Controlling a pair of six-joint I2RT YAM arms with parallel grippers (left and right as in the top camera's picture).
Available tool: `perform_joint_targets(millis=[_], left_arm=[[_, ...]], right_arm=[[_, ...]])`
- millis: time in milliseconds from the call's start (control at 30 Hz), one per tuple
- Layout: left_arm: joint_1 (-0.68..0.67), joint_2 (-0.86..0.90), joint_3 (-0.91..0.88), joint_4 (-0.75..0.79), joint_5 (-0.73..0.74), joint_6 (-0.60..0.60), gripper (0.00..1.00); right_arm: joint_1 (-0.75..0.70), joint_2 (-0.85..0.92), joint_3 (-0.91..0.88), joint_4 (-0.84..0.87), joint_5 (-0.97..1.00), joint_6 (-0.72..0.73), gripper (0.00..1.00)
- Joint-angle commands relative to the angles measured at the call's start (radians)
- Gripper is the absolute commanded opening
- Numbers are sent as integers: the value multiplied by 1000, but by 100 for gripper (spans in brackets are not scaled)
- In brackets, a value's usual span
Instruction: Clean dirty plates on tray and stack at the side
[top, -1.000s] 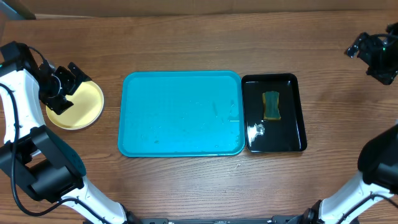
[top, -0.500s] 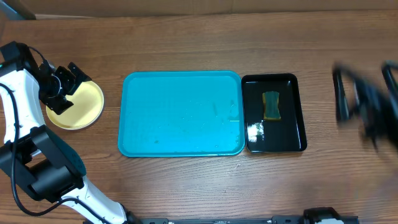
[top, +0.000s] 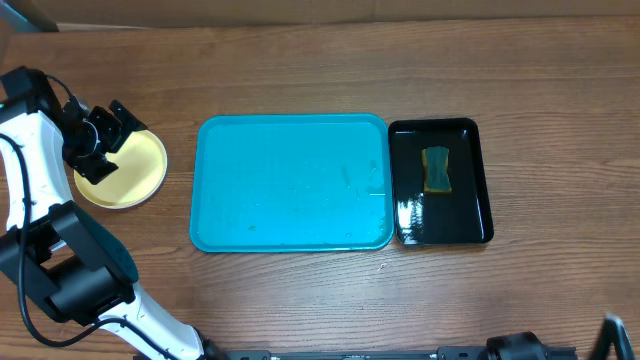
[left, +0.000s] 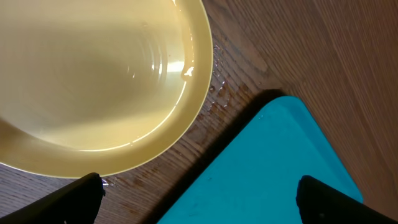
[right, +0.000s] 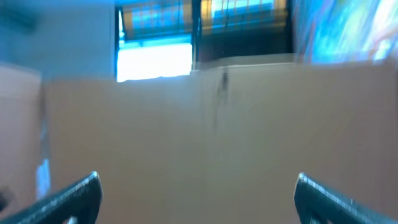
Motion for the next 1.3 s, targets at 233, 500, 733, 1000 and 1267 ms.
perform_joint_targets(millis=[233, 500, 733, 1000, 1267], left_arm=[[-1, -3, -3, 1, 10, -13, 100], [-1, -3, -3, 1, 9, -14, 100], [-1, -3, -3, 1, 10, -13, 100], [-1, -3, -3, 1, 10, -13, 100], [-1, -3, -3, 1, 10, -13, 100]], right_arm=[[-98, -147, -834, 773, -72, -74, 100], [-99, -147, -1058, 773, -77, -53, 100], [-103, -147, -1150, 698, -77, -57, 100], [-109, -146, -1149, 506, -78, -53, 100], [-109, -145, -1149, 507, -77, -53, 100]])
